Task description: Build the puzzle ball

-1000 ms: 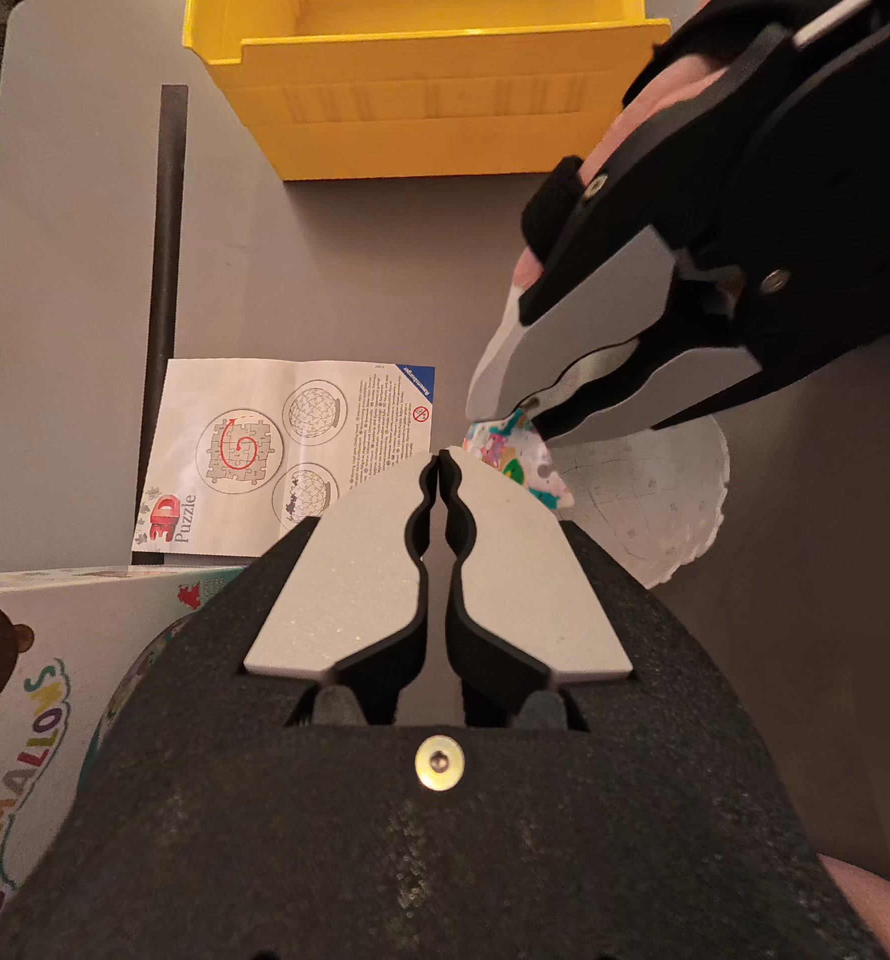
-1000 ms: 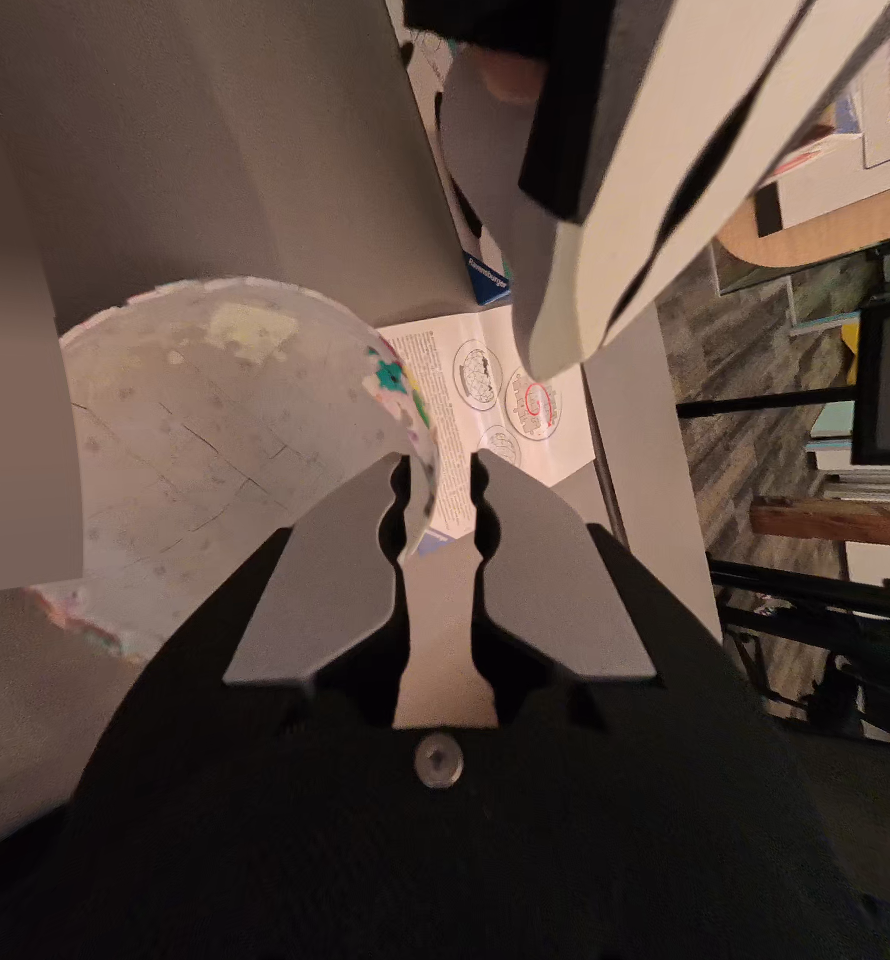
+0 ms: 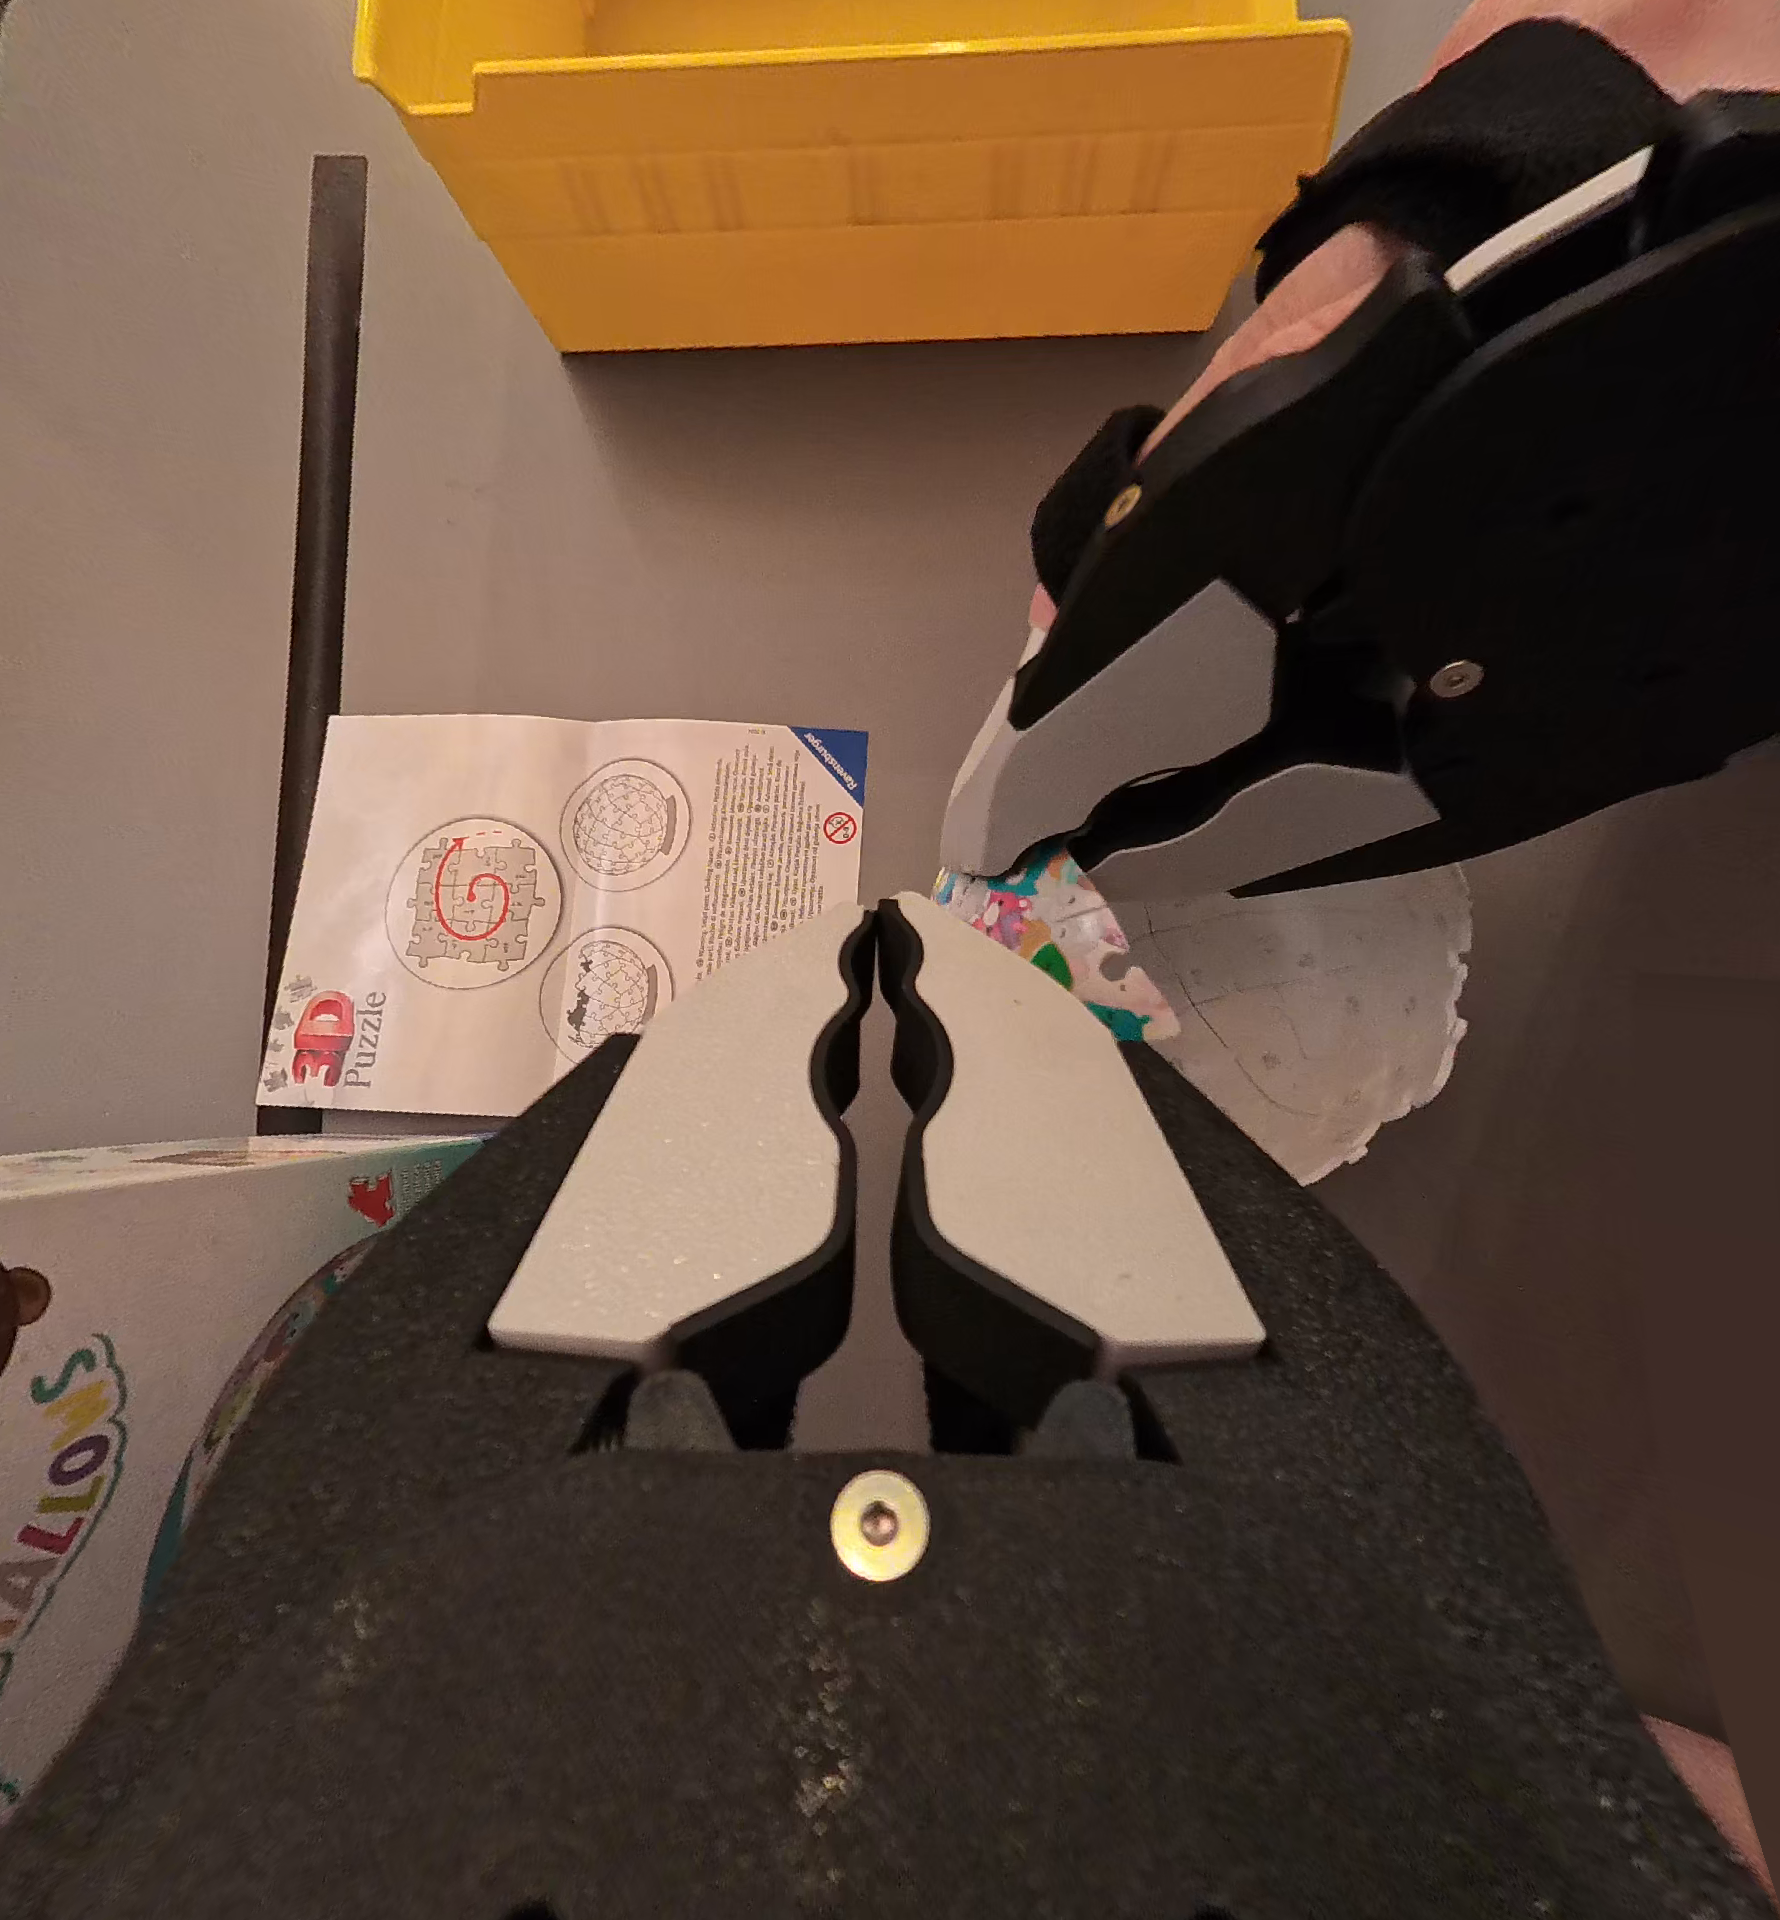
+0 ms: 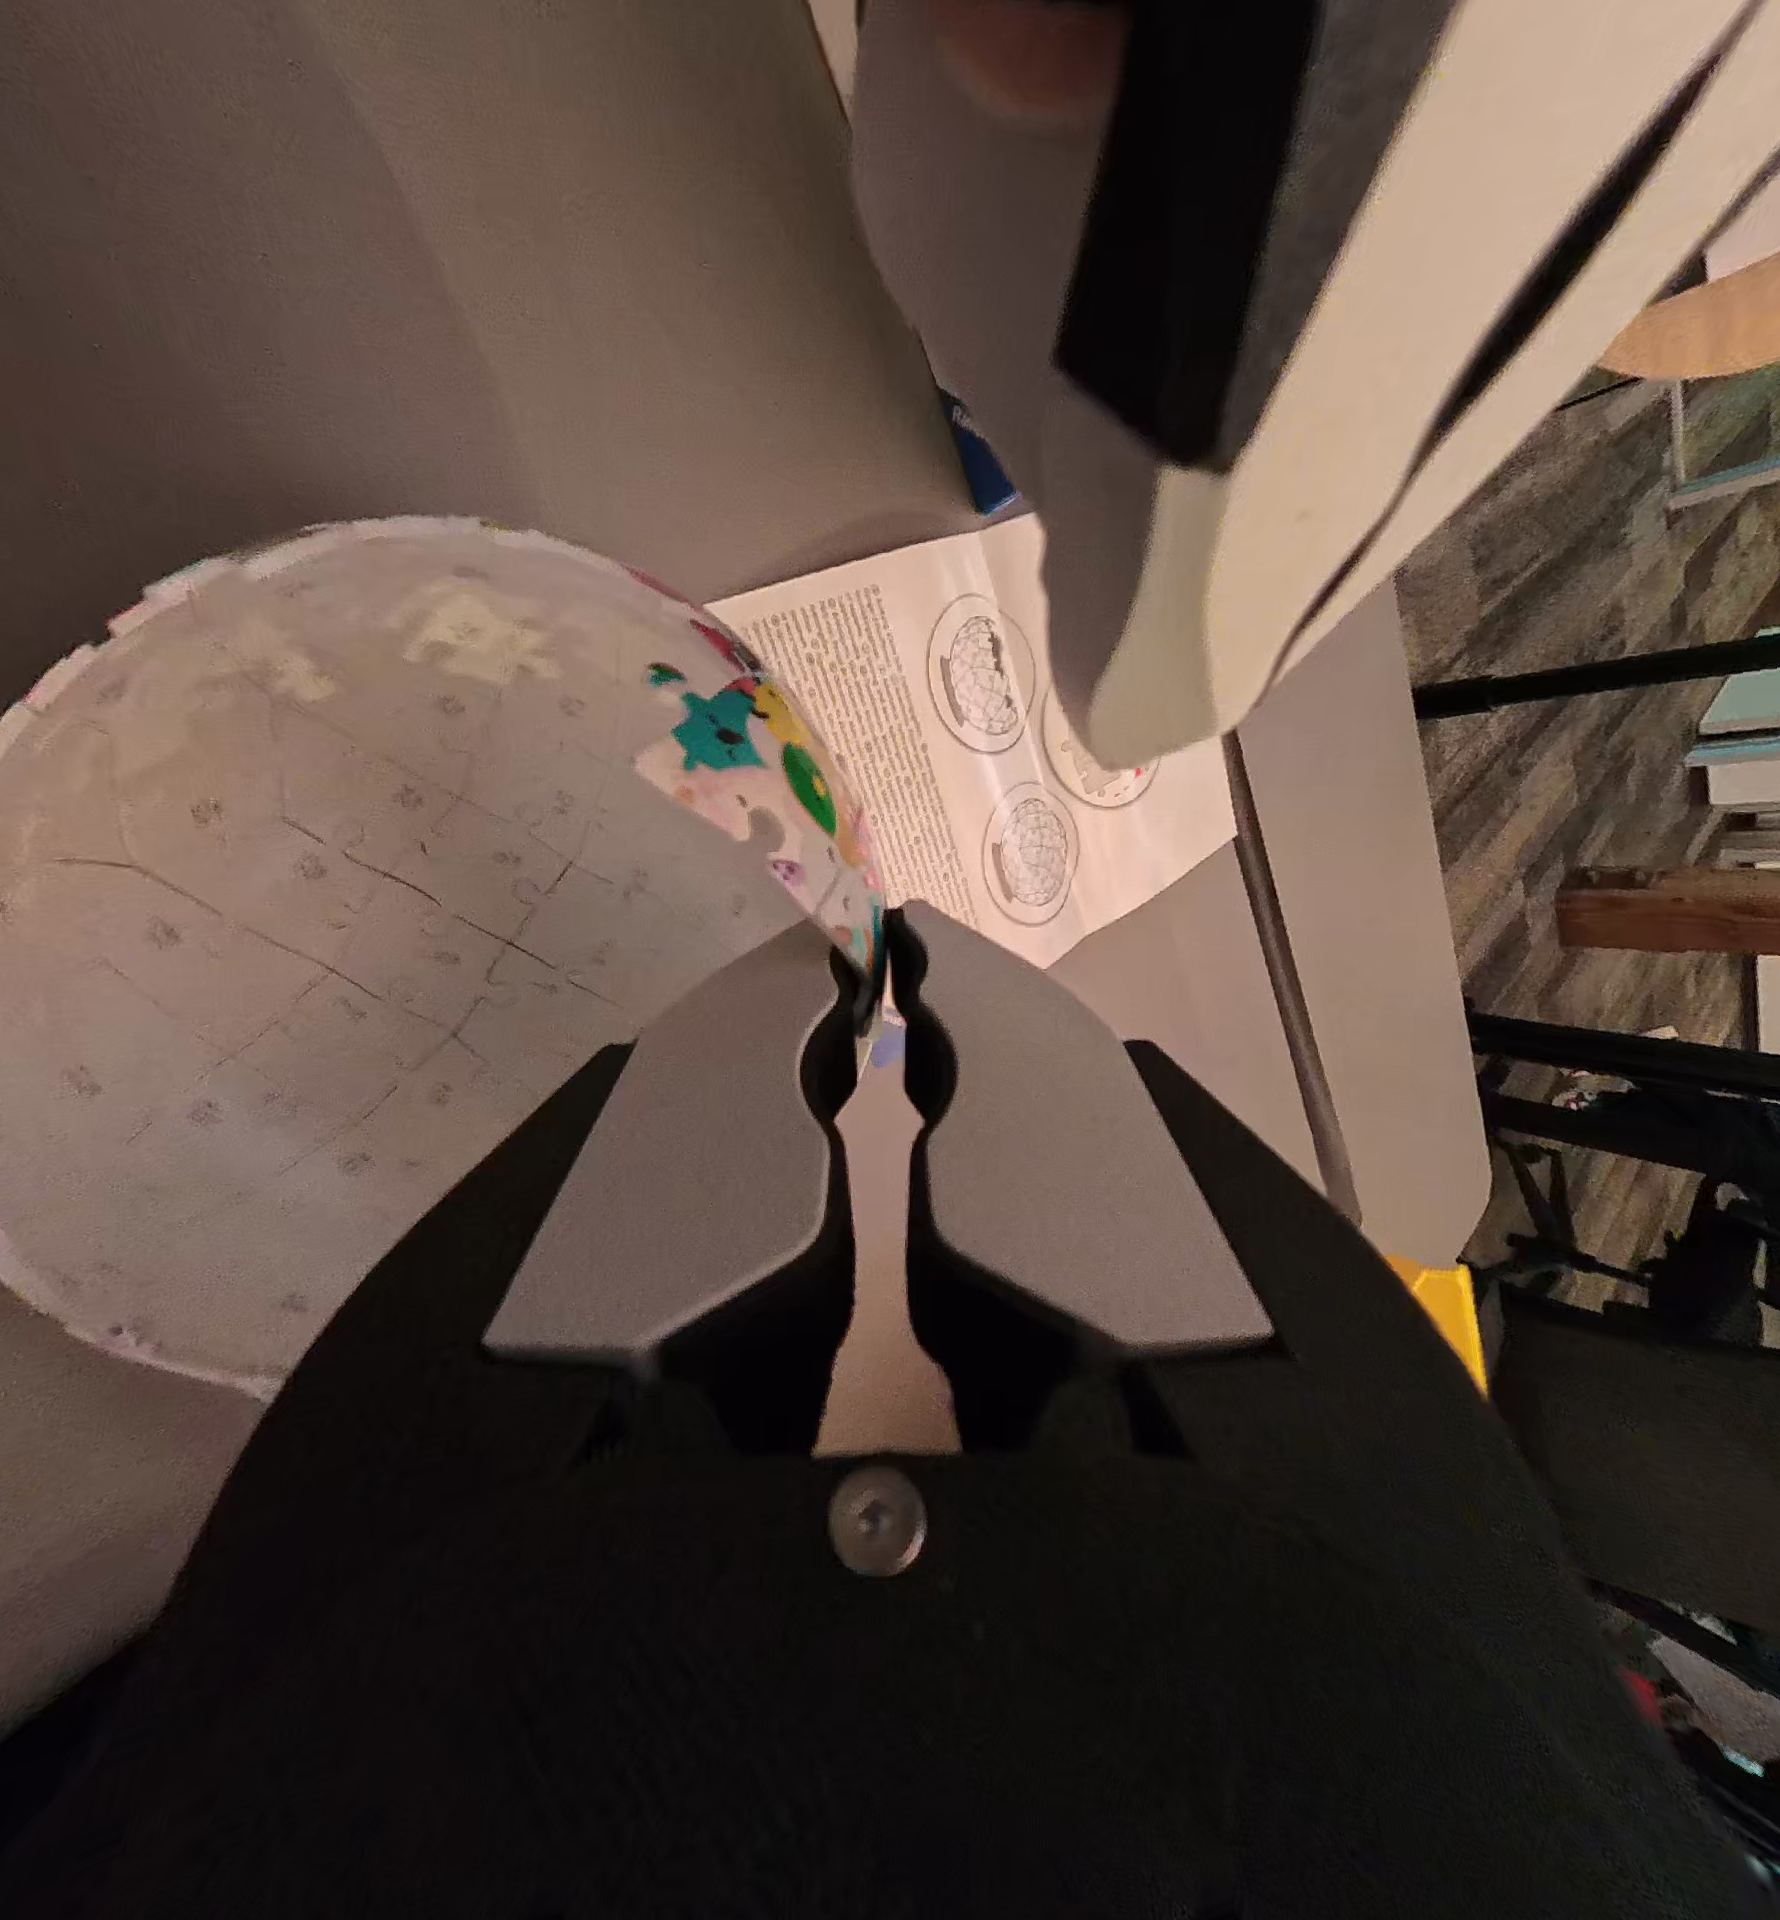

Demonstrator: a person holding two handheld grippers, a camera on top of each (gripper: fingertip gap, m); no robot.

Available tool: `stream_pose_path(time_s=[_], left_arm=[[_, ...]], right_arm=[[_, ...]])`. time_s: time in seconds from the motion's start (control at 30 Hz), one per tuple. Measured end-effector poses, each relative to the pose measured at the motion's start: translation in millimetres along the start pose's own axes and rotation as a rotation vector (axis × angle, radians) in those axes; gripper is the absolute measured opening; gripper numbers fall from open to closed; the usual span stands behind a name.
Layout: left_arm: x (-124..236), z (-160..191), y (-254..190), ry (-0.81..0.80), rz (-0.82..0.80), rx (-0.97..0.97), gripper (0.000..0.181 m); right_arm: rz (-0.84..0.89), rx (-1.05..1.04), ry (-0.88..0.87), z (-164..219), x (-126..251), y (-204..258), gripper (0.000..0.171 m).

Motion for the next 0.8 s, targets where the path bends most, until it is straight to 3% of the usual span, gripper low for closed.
stream_pose_path(time_s=[0.07,0.47,0.57,0.8], left_arm=[[0,0,0,0.002,0.0,0.001,0.0],[-1,0,-1,0.007,0.002,-0.001,0.0],[-1,0,-1,0.003,0.002,0.0,0.0],[-1,0,-1,0.003,0.001,-0.001,0.0]], right_arm=[[0.013,0.017,-0.002,-2,1,0,0.01],[0.036,0.035,-0.024,-5,2,1,0.005],[0.066,0.123,-0.048,-10,4,3,0.025],[0.088,0.286,-0.109,-24,3,5,0.018]])
Point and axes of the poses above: each gripper's, where its closed fingertips meet, x back along the fingers, z out of its underside, y = z × x across the jaws, the point moved 6 cm from there along x, back along the fingers, and after that the axes turned 11 degrees about -y, right-handed, at the moved point
